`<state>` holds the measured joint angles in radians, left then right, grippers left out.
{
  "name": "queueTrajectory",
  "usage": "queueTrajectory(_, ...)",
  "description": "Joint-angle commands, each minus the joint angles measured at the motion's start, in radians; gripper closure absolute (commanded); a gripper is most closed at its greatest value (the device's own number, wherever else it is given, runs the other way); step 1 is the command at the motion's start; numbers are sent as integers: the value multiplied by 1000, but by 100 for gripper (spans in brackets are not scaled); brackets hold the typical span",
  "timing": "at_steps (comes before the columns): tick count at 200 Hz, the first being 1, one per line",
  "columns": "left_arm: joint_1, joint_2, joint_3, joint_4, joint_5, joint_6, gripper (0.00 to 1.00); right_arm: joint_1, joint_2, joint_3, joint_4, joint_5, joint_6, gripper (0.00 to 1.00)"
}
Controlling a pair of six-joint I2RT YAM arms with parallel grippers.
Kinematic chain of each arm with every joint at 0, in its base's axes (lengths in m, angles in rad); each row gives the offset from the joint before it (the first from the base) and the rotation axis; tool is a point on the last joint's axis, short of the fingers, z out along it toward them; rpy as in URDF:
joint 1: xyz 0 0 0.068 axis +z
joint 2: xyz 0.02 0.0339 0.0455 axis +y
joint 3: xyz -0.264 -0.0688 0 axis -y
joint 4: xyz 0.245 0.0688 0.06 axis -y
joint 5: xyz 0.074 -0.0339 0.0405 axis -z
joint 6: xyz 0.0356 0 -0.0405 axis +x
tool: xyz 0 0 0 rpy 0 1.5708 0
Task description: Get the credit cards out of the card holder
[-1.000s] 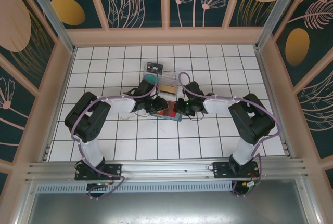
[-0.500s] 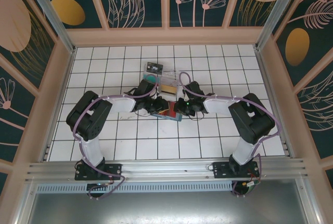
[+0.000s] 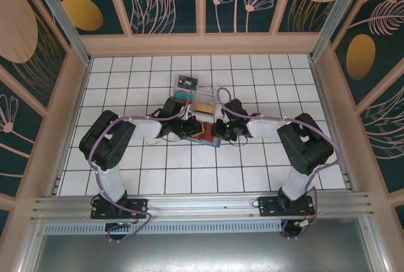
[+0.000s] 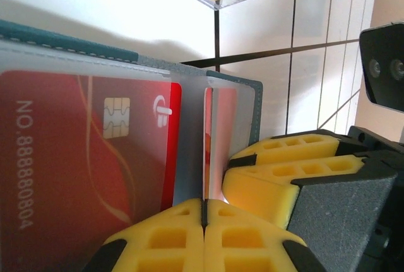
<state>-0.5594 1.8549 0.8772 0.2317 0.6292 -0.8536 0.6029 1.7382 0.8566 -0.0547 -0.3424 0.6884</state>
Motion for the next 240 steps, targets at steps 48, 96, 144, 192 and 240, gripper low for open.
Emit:
queueTrajectory(48,24,-71,-20,-35,-2,66,100,-5,61,-19,-153,113,-30,78)
queueTrajectory(96,38,-128,-29,-147,-63,123,100,-5,41,5,-171,110,-52,78)
queueTrajectory(144,64,-234,-22,-205,-92,145,100,-7,-55,14,-31,-41,-75,74)
queueTrajectory(192,116,-319,-39,-254,-102,185,100,-22,-202,-8,166,-200,-81,58)
queueTrajectory(240,166,-407,-37,-186,-94,114,100,-94,-271,-83,495,-325,72,33)
